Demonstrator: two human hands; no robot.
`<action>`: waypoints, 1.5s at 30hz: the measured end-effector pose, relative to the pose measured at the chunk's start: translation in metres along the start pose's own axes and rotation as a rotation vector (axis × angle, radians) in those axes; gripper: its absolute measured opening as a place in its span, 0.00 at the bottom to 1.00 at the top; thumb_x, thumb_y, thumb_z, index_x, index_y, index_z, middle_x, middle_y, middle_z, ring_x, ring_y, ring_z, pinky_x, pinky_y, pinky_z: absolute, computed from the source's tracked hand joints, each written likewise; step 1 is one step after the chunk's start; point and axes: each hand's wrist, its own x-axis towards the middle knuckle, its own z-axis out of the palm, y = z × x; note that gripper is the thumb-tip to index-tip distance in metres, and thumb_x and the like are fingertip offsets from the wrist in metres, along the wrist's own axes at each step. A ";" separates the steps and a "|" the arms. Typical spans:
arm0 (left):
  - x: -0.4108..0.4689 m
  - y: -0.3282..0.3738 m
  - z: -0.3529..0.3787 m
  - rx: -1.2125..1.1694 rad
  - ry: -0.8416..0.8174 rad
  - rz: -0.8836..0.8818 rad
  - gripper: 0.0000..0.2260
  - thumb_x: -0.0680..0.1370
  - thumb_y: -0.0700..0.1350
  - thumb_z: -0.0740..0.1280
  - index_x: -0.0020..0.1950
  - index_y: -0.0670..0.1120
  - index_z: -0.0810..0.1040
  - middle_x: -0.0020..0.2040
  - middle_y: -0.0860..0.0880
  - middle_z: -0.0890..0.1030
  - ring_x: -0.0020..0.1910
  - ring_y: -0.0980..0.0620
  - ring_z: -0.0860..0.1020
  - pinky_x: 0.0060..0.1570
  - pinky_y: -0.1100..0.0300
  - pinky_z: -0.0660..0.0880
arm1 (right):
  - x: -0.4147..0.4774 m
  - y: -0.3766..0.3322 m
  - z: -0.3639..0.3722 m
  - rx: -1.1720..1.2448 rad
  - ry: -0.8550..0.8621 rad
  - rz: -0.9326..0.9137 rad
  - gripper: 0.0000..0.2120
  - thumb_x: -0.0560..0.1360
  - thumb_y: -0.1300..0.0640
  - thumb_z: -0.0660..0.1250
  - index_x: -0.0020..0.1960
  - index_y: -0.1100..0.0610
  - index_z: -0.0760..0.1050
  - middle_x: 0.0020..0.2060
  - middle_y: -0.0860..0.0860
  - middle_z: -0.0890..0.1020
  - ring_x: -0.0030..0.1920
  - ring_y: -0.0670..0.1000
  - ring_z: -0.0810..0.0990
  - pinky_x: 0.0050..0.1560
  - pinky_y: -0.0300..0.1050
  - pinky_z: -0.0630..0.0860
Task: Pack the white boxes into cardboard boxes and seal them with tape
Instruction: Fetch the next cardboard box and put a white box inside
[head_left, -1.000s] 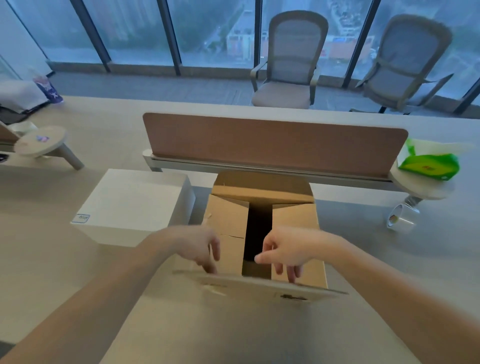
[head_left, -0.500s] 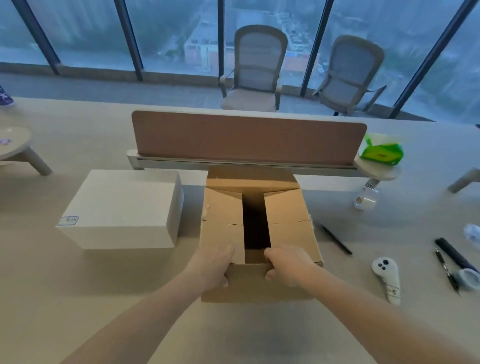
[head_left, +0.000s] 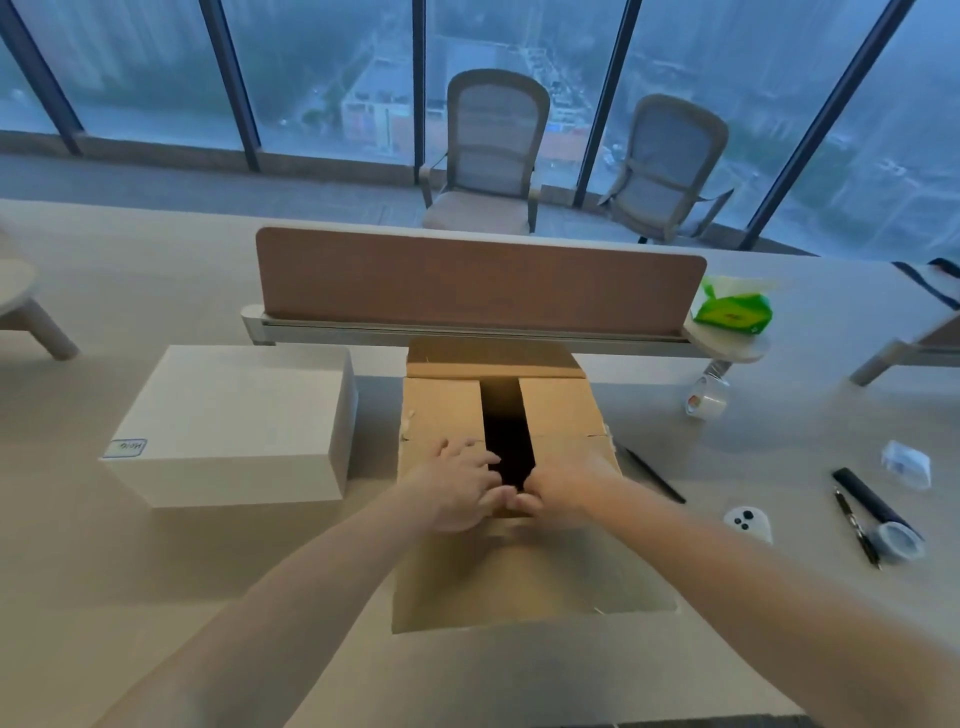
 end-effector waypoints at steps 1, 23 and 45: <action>0.000 0.000 -0.006 -0.019 0.015 0.022 0.25 0.83 0.63 0.45 0.69 0.57 0.75 0.79 0.53 0.63 0.80 0.46 0.49 0.76 0.40 0.41 | -0.002 0.001 -0.007 -0.036 0.035 -0.026 0.31 0.80 0.33 0.45 0.45 0.51 0.79 0.39 0.48 0.79 0.42 0.51 0.78 0.50 0.51 0.77; -0.017 -0.086 -0.047 -0.074 0.252 -0.704 0.15 0.80 0.62 0.60 0.48 0.52 0.76 0.47 0.51 0.79 0.56 0.48 0.76 0.63 0.46 0.72 | 0.020 0.093 0.015 0.163 0.054 0.660 0.27 0.74 0.29 0.57 0.43 0.53 0.76 0.36 0.50 0.79 0.34 0.50 0.77 0.37 0.45 0.76; 0.057 -0.053 -0.022 -0.086 0.104 -0.925 0.39 0.77 0.72 0.56 0.77 0.44 0.62 0.71 0.42 0.73 0.70 0.40 0.71 0.66 0.45 0.71 | 0.077 0.160 0.069 0.775 0.166 0.521 0.18 0.82 0.50 0.55 0.40 0.56 0.75 0.36 0.54 0.79 0.37 0.52 0.81 0.43 0.52 0.82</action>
